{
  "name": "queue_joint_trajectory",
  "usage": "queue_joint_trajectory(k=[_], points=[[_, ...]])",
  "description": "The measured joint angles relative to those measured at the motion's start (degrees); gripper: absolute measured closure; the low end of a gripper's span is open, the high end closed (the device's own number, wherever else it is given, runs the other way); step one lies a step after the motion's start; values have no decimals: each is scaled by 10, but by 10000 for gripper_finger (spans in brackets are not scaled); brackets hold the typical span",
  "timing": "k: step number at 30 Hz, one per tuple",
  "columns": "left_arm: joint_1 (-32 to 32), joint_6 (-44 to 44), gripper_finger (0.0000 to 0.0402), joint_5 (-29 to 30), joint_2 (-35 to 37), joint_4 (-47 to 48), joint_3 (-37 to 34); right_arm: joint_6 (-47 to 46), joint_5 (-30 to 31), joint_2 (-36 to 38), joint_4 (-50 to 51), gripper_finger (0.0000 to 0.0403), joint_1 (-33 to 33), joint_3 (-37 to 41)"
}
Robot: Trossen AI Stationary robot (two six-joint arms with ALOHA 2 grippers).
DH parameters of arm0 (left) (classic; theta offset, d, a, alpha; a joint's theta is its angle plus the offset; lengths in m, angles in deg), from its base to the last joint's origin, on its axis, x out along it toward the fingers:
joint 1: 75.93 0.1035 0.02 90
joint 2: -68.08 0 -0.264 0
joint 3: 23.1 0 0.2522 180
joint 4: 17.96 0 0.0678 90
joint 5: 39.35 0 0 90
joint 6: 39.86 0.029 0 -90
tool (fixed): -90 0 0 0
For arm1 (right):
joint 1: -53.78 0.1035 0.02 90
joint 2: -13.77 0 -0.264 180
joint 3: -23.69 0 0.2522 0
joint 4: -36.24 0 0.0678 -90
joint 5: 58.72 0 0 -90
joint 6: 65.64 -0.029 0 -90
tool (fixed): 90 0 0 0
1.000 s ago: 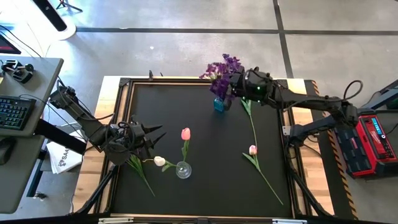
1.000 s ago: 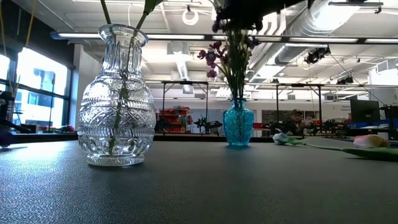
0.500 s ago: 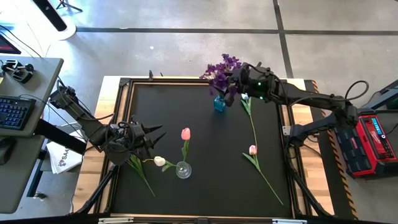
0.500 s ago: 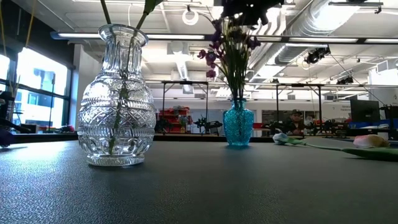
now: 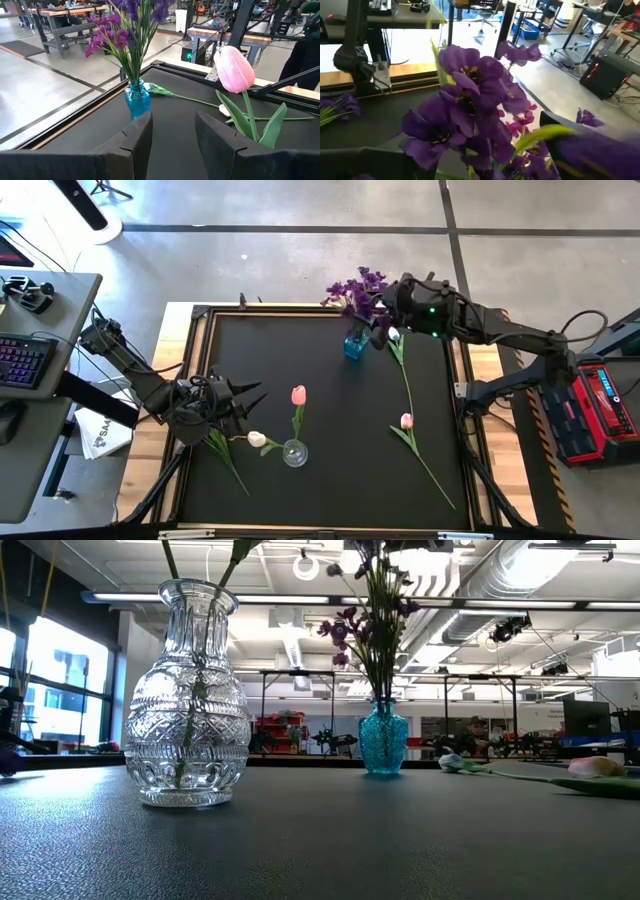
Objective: Sort flowers into vase by color
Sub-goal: Put the top dark violet flower into the blue vase
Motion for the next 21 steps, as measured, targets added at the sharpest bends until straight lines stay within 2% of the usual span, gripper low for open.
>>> queue_joint_trajectory(k=[7,12,14,17,21], points=[[0,0,264,0,0,0,0,5,-30,-19,19,105,0,17],[1,0,264,0,0,0,0,15,-121,-28,13,105,-21,20],[3,0,264,0,0,0,0,17,-110,-28,-7,105,-31,21],[7,0,264,-1,0,0,0,40,-27,-26,-37,105,-35,20],[8,0,264,-4,0,0,0,60,-33,-33,-21,105,-35,21]])
